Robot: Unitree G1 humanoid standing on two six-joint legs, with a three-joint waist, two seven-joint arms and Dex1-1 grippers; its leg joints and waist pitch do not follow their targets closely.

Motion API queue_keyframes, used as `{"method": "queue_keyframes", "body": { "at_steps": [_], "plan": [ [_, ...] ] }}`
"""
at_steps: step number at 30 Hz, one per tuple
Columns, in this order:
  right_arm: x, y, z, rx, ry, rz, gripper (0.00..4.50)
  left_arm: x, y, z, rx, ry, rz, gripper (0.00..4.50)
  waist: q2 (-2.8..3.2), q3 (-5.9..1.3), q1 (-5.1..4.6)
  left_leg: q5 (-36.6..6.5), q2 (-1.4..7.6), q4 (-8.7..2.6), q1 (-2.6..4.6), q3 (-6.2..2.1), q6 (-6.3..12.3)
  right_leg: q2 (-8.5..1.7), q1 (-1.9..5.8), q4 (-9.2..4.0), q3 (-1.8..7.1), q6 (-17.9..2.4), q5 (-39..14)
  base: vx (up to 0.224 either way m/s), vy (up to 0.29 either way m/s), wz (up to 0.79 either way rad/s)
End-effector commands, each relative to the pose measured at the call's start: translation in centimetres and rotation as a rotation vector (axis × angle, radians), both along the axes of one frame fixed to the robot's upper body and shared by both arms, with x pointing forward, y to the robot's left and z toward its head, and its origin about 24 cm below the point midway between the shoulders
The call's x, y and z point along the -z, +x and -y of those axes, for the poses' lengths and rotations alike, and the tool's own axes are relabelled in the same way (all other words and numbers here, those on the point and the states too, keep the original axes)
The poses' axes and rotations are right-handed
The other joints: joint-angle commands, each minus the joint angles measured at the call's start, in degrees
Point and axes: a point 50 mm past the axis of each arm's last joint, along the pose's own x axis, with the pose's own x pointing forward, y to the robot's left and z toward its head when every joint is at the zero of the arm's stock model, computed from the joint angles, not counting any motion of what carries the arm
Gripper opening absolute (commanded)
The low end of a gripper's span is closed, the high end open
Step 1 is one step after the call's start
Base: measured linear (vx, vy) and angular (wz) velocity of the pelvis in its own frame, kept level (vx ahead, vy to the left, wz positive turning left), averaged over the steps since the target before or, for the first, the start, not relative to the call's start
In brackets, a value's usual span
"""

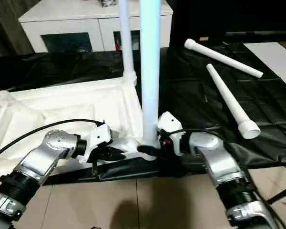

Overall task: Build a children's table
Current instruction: Rotate leg to tighten

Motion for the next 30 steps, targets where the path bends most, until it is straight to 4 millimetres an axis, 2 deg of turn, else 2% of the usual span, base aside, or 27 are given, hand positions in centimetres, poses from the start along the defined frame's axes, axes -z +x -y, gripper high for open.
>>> {"method": "queue_keyframes", "body": {
  "at_steps": [1, 2, 4, 8, 9, 16, 20, 21, 22, 24, 25, 27, 28, 29, 30],
  "plan": [
    [-0.1, -0.2, -0.4, -0.052, -0.024, 0.002, 3.48, -0.3, -0.1, 0.8, 0.077, 0.006, 0.012, 0.00, -0.81, -3.31, -0.26, -10.66, 2.13, -4.09, 1.30, -0.51, 3.62, -2.61, 2.15, -3.73, 1.95, -14.74, -4.16, 0.000, 0.000, 0.00],
    [-0.1, -0.2, -0.4, -0.058, -0.028, -0.002, 3.48, -0.3, -0.1, 0.7, 0.075, 0.007, 0.014, 0.00, -0.79, -3.31, -0.25, -10.42, 2.15, -4.09, 1.28, -0.54, 3.70, -2.62, 2.17, -3.69, 1.95, -14.76, -3.86, 0.000, 0.000, 0.00],
    [-0.1, -0.2, -0.3, -0.062, -0.033, -0.006, 3.17, -0.5, -0.1, 0.7, 0.074, 0.008, 0.015, 0.00, -0.80, -3.40, -0.17, -9.37, 2.08, -3.93, 1.22, -0.51, 4.15, -2.61, 2.22, -3.56, 1.93, -14.94, -2.58, 0.000, 0.000, 0.00],
    [-0.2, -0.1, -0.2, -0.055, -0.022, -0.011, 3.00, -0.6, 0.0, 0.6, 0.073, 0.007, 0.018, 0.00, -0.83, -3.50, -0.16, -7.97, 2.04, -3.76, 1.13, -0.51, 4.97, -2.59, 2.28, -3.38, 1.87, -15.27, -1.04, 0.000, 0.000, 0.00],
    [-0.2, -0.1, -0.2, -0.054, -0.019, -0.013, 2.82, -0.6, 0.0, 0.6, 0.073, 0.006, 0.018, 0.00, -0.72, -3.50, -0.18, -7.91, 2.03, -3.75, 1.12, -0.52, 5.08, -2.55, 2.28, -3.39, 1.85, -15.33, -0.90, 0.000, 0.000, 0.00],
    [0.4, 0.0, -0.5, 0.027, 0.046, -0.035, 2.68, -0.5, 0.0, 0.8, 0.066, -0.001, 0.016, 0.00, -0.73, -3.50, -0.27, -8.62, 2.02, -3.83, 1.14, -0.56, 4.57, -2.55, 2.31, -3.42, 1.82, -15.41, -1.89, 0.000, 0.000, 0.00],
    [1.6, 1.1, -1.0, 0.260, 0.085, -0.025, 2.68, 0.0, 0.5, 1.3, -0.007, -0.014, 0.014, 0.00, -0.69, -3.32, -0.72, -10.41, 1.94, -4.06, 1.24, -0.56, 3.16, -2.60, 2.09, -3.73, 1.88, -15.03, -4.59, 0.000, 0.000, 0.00],
    [2.2, 1.8, -1.3, 0.431, 0.100, -0.021, 2.68, 0.3, 1.3, 1.8, -0.107, -0.016, 0.033, 0.00, -0.60, -3.27, -1.07, -10.50, 1.82, -4.15, 1.15, -0.60, 2.38, -2.56, 2.04, -3.67, 1.91, -14.87, -5.05, 0.000, 0.000, 0.00],
    [2.4, 2.0, -1.4, 0.489, 0.105, -0.020, 2.67, 0.4, 1.6, 2.0, -0.145, -0.016, 0.040, 0.00, -0.57, -3.12, -1.44, -11.74, 1.82, -4.45, 1.30, -0.69, 1.07, -2.49, 1.95, -3.91, 1.86, -14.57, -6.79, 0.000, 0.000, 0.00],
    [2.6, 2.2, -1.5, 0.551, 0.109, -0.020, 2.67, 0.5, 1.9, 2.2, -0.192, -0.018, 0.051, 0.00, -0.69, -3.22, -1.66, -12.83, 1.78, -4.52, 1.39, -0.82, 0.17, -2.56, 2.11, -4.07, 1.88, -13.90, -8.08, 0.000, 0.000, 0.00],
    [2.9, 2.7, -1.7, 0.660, 0.079, 0.011, 2.67, 0.6, 2.8, 2.9, -0.325, -0.035, 0.057, 0.00, -0.74, -3.20, -1.69, -12.96, 1.77, -4.49, 1.34, -0.76, 0.35, -2.60, 2.09, -4.20, 1.99, -13.59, -7.91, 0.000, 0.000, 0.00],
    [3.3, 3.0, -2.1, 0.750, 0.053, 0.029, 2.67, 0.8, 3.6, 3.5, -0.460, -0.038, 0.048, 0.00, -0.82, -3.11, -1.89, -13.23, 1.60, -4.43, 1.59, -0.58, -0.28, -2.46, 1.76, -4.25, 2.13, -13.58, -8.25, 0.000, 0.000, 0.00],
    [3.5, 3.2, -2.3, 0.829, 0.051, 0.032, 2.67, 1.0, 4.0, 3.8, -0.517, -0.026, 0.055, 0.00, -1.01, -3.31, -1.54, -12.58, 1.41, -4.27, 1.59, -0.57, 0.20, -2.57, 1.93, -4.47, 2.17, -13.23, -8.58, 0.000, 0.000, 0.00],
    [3.5, 3.2, -2.3, 0.829, 0.051, 0.032, 2.67, 1.0, 4.0, 3.8, -0.517, -0.026, 0.055, 0.00, -0.99, -3.20, -1.55, -12.22, 1.50, -4.26, 1.56, -0.46, 0.57, -2.63, 1.77, -4.58, 2.38, -13.15, -8.57, 0.000, 0.000, 0.00],
    [3.9, 3.5, -3.0, 0.961, 0.065, 0.014, 2.67, 1.2, 4.5, 4.5, -0.604, -0.013, 0.073, 0.00, -0.94, -3.23, -1.44, -11.56, 1.48, -4.26, 1.34, -0.56, 1.00, -2.66, 1.92, -4.52, 2.37, -12.78, -8.56, 0.000, 0.000, 0.00]
  ]
}}
